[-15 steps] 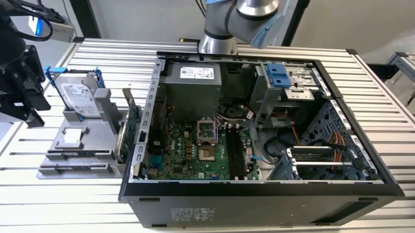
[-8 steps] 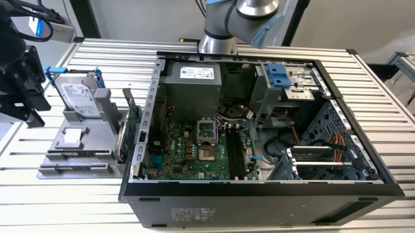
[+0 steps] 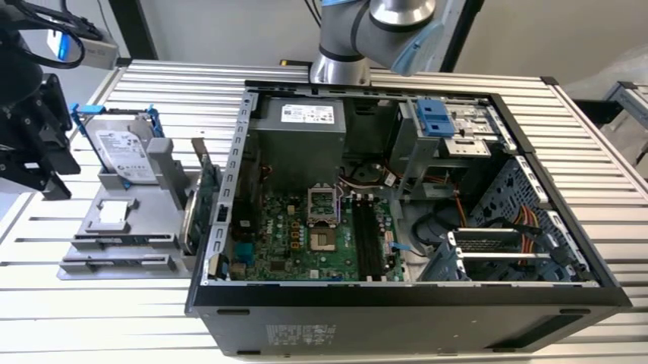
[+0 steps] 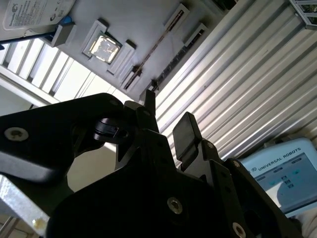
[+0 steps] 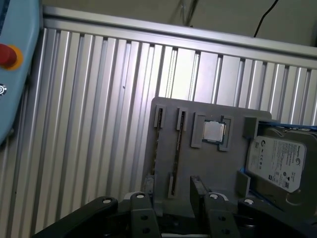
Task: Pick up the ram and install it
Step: 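Pick up the ram and move it above insertion slot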
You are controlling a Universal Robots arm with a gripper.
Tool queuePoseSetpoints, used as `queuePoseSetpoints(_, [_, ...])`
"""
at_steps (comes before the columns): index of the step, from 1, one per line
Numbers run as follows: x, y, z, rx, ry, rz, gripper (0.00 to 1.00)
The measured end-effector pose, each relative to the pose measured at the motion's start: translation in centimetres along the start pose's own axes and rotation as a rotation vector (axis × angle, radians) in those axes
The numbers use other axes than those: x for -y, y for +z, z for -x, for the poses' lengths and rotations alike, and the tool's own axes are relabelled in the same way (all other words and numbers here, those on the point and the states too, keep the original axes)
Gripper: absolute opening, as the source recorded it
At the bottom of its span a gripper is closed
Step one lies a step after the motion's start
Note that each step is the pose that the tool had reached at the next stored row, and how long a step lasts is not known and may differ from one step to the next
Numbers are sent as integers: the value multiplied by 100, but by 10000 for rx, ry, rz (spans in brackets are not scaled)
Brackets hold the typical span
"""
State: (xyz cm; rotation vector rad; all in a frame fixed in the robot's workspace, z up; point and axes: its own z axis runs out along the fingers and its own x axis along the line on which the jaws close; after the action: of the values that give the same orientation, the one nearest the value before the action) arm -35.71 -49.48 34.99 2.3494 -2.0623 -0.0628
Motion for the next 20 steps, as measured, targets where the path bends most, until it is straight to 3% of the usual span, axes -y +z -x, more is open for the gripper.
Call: queuePoseSetpoints(20, [3, 62, -1, -1, 0, 0, 100])
